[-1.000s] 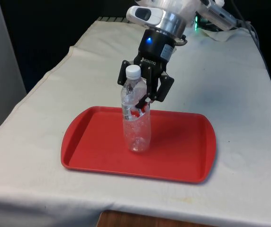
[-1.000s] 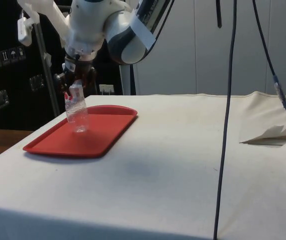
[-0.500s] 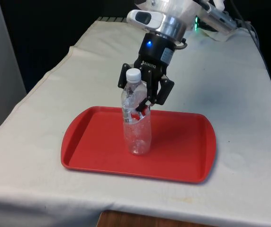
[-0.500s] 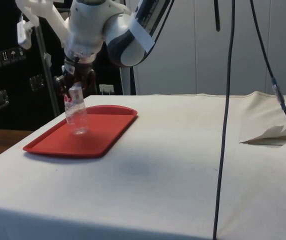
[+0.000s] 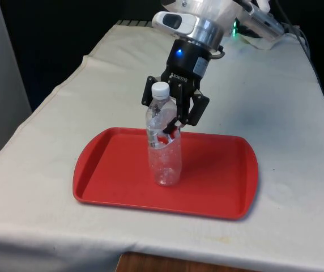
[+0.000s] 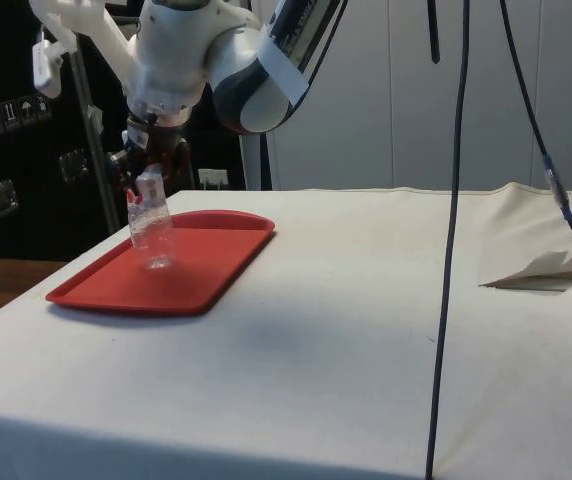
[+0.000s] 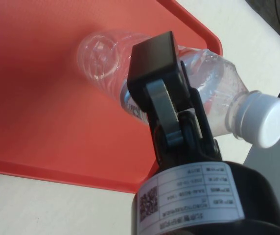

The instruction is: Place the bottle upright on the tray.

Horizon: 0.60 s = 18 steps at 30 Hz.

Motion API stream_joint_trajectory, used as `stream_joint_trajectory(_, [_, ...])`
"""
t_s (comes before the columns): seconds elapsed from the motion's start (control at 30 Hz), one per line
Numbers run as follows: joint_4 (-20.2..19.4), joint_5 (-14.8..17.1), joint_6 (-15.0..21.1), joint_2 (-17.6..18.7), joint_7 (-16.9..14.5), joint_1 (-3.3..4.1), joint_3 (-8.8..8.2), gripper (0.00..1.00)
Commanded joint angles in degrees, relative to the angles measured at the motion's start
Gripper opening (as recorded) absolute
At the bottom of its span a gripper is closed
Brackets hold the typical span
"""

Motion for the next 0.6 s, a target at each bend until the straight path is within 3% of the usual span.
stream_joint_trajectory(0.0, [0.3, -0.8, 0.5, 0.1, 1.0, 0.63, -0.97, 0.00])
stream_joint_trajectory(0.2, [0.3, -0.7, 0.4, 0.1, 0.9, 0.69, -0.92, 0.00])
stream_joint_trajectory(0.23, [0.1, 0.0, 0.0, 0.0, 0.0, 0.06, 0.00, 0.00])
stream_joint_trajectory(0.27, [0.4, -0.7, 0.3, 0.1, 0.9, 0.74, -0.92, 0.00])
stream_joint_trajectory(0.5, [0.4, -0.5, 0.3, 0.1, 0.7, 0.63, -0.57, 0.00])
stream_joint_trajectory(0.53, [0.1, 0.0, -0.1, 0.0, 0.0, 0.17, 0.00, 0.00])
stream_joint_trajectory(0.57, [0.4, -0.4, 0.2, 0.1, 0.7, 0.63, -0.52, 0.00])
